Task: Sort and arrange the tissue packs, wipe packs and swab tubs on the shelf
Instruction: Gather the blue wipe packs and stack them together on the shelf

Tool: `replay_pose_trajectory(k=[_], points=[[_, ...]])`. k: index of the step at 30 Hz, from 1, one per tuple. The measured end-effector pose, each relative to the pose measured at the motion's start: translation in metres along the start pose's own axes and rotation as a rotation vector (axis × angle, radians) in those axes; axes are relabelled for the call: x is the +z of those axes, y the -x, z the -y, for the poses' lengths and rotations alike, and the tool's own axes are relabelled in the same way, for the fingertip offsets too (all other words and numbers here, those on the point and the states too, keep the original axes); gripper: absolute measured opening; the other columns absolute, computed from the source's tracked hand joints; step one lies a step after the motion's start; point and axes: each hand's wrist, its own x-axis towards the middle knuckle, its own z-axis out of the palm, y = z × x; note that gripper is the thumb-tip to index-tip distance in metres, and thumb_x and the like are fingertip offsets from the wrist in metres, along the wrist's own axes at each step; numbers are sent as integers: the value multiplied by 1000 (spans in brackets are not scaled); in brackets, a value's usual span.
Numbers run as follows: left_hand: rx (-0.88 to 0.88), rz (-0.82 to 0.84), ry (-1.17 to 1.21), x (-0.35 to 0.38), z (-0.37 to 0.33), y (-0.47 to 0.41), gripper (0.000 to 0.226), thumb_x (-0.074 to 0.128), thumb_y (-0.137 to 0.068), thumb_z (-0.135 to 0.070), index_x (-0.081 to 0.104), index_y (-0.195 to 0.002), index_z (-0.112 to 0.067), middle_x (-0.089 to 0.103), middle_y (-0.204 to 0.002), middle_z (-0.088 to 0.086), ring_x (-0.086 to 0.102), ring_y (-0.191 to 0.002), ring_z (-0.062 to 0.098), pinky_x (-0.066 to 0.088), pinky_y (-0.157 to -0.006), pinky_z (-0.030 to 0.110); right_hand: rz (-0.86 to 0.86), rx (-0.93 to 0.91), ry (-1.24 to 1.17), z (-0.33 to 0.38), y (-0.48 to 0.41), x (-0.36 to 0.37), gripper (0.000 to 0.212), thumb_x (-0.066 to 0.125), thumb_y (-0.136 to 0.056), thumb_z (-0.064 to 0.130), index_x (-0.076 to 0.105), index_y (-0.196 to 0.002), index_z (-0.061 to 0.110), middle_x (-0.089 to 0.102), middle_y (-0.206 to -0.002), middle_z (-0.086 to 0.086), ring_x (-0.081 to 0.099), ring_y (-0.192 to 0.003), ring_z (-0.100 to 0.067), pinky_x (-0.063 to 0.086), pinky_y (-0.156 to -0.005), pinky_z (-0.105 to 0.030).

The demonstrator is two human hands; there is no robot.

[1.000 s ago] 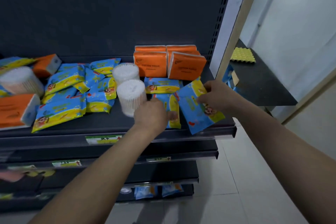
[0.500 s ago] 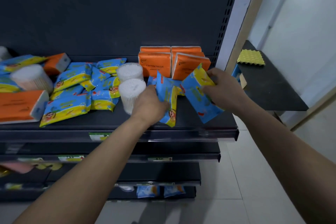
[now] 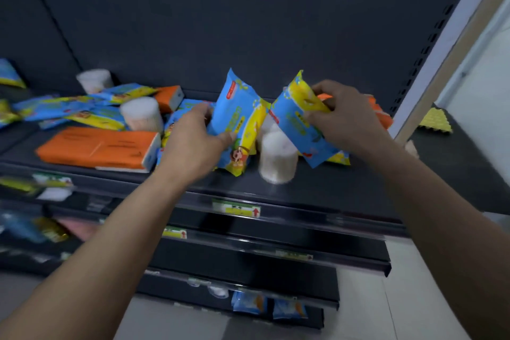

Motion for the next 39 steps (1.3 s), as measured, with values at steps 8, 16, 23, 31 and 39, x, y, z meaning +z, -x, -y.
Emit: replay_pose_trajectory(k=[8,16,23,31,39], points=[[-67,-107,5,-117,94,-5,18,64,-85,-23,56,-93,-9,59,-76,-4,54,-65,8,38,-52,12,93,-142,6,113,-26,100,19,63,-82,18,64,-101,19,61,-85,5,56,-82,-12,30,-64,-16],[-147,-213,-33,-218,174,-7,20,58,-89,-31,51,-88,-12,50,-68,-9,46,-56,6,32,-49,23,197,-221,-15,218,-43,192,25,63,-80,18,64,-105,18,67,-92,-2,60,-85,-19,39,-70,-25],[-233,-314,-100,-287,232,-8,23,59,-89,-31,54,-94,-10,58,-77,-1,55,-67,12,41,-54,25,287,-352,-57,287,-69,270,24,65,-81,19,64,-105,14,63,-86,-3,59,-85,-21,39,-71,-28],[-353,-429,-169,-343,282,-32,21,61,-87,-31,56,-94,-11,64,-83,7,59,-69,24,48,-62,40,429,-441,-186,344,-119,349,21,65,-82,20,64,-103,18,70,-91,-6,65,-86,-23,50,-82,-36],[-398,-503,-189,-389,323,-60,23,63,-86,-29,57,-95,-9,66,-90,13,64,-80,30,53,-71,48,547,-468,-210,394,-158,407,20,61,-81,13,53,-100,11,64,-98,-9,60,-77,-27,55,-69,-43]])
